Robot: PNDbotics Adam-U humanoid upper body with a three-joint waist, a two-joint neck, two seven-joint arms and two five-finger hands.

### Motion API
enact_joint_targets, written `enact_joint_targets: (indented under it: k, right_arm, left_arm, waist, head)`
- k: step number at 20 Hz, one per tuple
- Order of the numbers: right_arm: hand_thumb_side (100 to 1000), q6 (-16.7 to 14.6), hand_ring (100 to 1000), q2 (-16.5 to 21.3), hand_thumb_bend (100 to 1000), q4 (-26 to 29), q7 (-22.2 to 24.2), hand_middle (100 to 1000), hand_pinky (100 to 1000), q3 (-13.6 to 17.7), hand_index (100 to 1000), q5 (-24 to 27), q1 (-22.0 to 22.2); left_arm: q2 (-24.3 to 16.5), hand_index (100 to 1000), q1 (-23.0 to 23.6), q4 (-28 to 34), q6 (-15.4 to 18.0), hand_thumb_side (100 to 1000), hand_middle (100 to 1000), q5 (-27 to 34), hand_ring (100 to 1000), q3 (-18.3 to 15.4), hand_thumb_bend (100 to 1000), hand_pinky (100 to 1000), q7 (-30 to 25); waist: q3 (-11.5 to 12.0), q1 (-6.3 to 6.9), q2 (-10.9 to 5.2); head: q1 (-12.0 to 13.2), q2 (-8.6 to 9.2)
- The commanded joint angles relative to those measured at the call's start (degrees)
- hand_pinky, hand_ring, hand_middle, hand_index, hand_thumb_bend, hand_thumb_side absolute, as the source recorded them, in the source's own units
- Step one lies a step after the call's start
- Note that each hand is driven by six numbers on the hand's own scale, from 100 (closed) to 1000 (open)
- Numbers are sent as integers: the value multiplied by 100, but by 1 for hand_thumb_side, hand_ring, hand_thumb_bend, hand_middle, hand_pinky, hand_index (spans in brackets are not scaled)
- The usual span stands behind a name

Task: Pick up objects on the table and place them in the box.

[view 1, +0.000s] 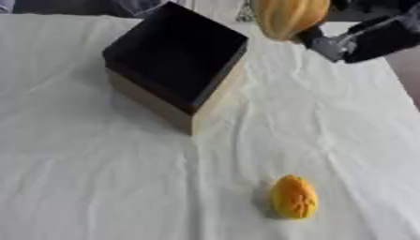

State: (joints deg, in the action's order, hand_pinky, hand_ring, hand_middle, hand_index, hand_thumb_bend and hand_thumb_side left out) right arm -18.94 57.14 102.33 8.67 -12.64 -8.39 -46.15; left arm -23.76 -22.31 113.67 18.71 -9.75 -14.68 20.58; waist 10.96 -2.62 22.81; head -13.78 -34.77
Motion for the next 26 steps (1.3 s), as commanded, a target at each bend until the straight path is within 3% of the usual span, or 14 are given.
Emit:
enact_joint_targets:
  k: [1, 8, 14, 22, 26]
  right_arm:
    - [175, -54, 562, -321, 100, -774, 190, 206, 708, -66, 497, -18, -462]
    - [168, -387, 580, -1073, 100, -2089, 417, 218, 731, -147, 509, -301, -1362]
    - [181, -771, 595, -1559, 100, -3099, 536, 238, 749, -158, 530, -1029, -1656]
    - [222, -1207, 633, -1759, 100, -3456, 789, 303, 777, -274, 587, -1441, -1658]
    - [267, -1261, 730, -1807, 131, -3535, 1008, 454, 800, -305, 726, -1696, -1657]
  left_arm:
    - [-175, 898, -114, 92, 33, 535, 775, 64, 799, 18, 319, 845, -65]
    - [-145, 898, -352, 92, 78, 529, 775, 143, 799, 82, 326, 845, -133]
    - [-83, 898, -556, 92, 111, 527, 775, 230, 799, 143, 331, 845, -206]
    - [-34, 898, -611, 92, 105, 528, 775, 279, 799, 145, 331, 845, -234]
    - [-11, 898, -620, 92, 101, 527, 775, 290, 799, 145, 333, 845, -236]
  waist:
    - [65, -22, -69]
    - [329, -148, 36]
    - [560, -252, 94]
    - [630, -284, 107]
    - [634, -271, 104]
  head:
    - [-122, 54]
    - [-276, 155]
    - [-416, 226]
    - [-441, 215]
    - [-439, 203]
